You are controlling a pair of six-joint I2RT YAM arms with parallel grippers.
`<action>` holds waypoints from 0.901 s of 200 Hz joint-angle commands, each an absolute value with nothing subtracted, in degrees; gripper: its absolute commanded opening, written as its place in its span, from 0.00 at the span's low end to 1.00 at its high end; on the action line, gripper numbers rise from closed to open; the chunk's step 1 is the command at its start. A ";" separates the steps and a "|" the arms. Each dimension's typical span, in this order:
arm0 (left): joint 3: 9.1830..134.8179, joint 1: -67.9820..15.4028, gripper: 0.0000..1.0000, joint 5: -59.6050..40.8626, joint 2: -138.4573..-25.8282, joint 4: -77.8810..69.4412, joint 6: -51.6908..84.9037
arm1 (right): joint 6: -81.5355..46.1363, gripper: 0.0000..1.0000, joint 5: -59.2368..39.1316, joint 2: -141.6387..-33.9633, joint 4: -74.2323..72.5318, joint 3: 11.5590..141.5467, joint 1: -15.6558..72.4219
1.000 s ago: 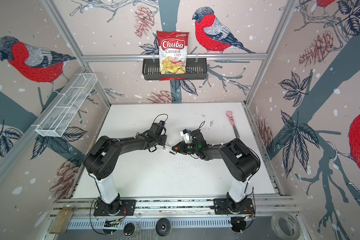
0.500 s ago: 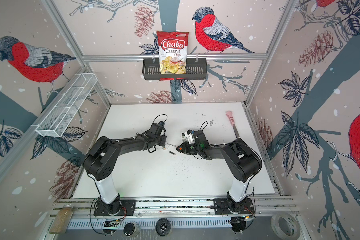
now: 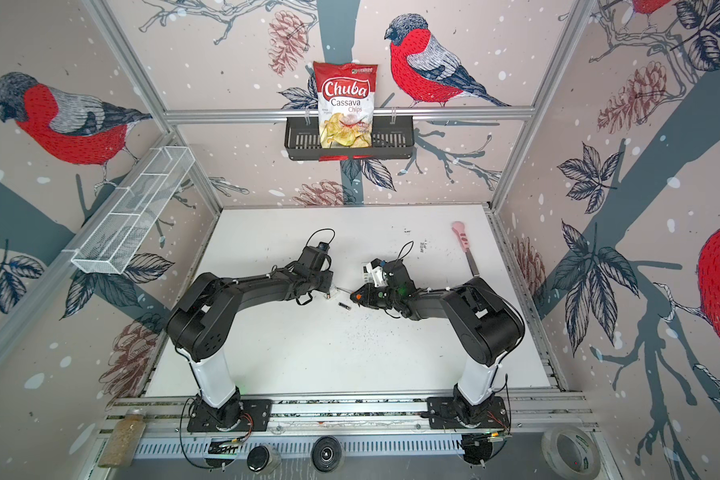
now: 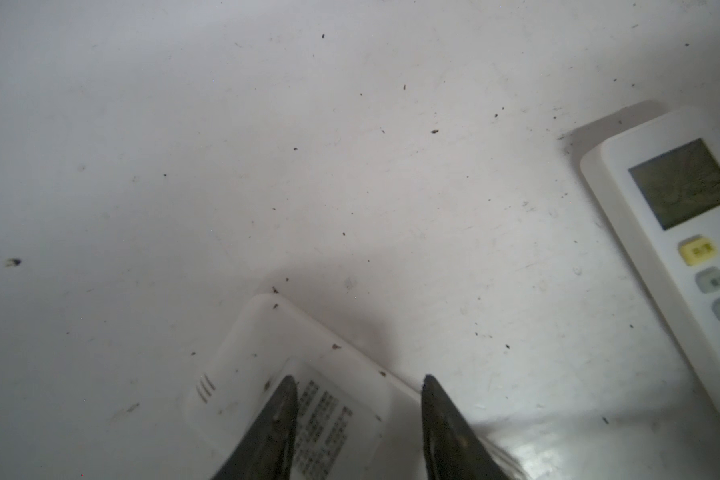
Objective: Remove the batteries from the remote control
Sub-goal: 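Lever the second battery upward with the screwdriver while the left gripper holds the remote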
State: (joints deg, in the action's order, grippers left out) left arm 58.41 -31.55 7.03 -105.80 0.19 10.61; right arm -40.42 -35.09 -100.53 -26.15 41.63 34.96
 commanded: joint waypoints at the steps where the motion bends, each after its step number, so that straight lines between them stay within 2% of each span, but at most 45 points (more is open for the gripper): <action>1: 57.84 -31.45 0.48 4.03 -106.56 8.54 11.77 | -39.46 0.01 -36.01 -99.80 -26.47 42.25 35.08; 180: 57.83 -31.29 0.48 3.99 -105.78 8.87 11.58 | -40.85 0.00 -37.29 -108.93 -28.43 48.32 36.68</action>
